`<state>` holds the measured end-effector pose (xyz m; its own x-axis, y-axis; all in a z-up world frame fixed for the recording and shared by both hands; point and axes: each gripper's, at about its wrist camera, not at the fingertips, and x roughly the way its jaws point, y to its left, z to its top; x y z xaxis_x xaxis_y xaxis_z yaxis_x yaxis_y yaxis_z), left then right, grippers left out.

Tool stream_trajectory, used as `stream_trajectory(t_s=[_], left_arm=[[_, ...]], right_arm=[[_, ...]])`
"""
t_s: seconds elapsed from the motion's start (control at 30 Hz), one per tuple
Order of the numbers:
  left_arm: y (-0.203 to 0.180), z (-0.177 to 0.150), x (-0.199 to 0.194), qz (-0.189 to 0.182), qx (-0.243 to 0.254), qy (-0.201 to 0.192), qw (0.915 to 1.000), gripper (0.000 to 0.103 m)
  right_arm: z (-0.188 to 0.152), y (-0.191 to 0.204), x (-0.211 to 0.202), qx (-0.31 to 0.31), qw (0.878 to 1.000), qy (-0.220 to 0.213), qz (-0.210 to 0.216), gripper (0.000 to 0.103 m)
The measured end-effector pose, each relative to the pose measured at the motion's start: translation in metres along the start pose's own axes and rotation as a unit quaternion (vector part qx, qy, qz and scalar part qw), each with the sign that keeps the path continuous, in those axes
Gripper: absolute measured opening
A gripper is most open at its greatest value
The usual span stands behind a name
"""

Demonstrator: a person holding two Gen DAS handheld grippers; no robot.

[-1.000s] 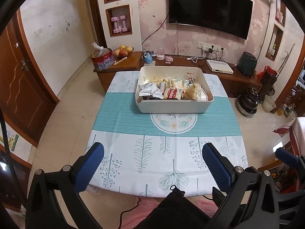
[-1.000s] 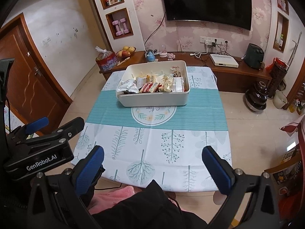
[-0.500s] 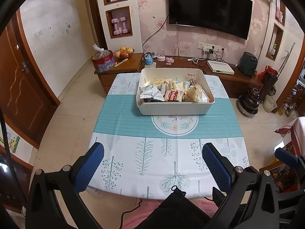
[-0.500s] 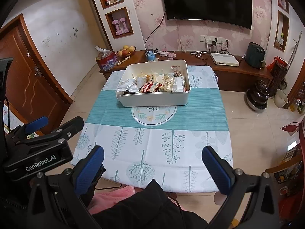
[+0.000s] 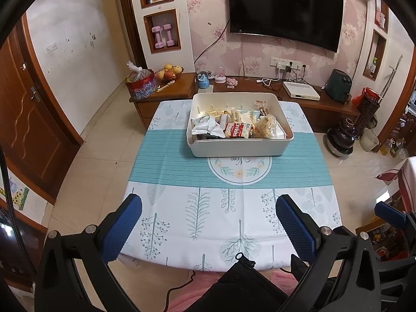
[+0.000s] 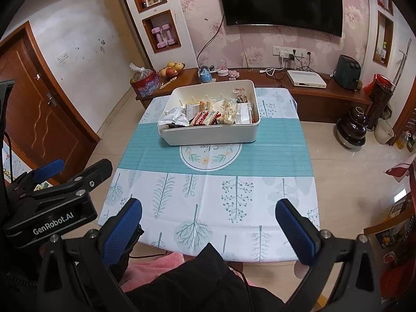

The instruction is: Organize snacks

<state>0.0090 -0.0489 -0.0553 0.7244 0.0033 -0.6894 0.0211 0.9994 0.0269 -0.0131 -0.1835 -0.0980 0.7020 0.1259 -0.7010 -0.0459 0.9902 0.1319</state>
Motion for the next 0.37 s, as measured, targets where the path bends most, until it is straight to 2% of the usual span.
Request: stream_trajectory(t_s=[0.37], left_arm=[[0.0049,-0.0015,0.0004,0.006,0.001,0.002,1.0000,0.102]], right_arm=[[-0.0028,-0.0023,0.0039,0.001,1.000,0.006,0.006,0.103]])
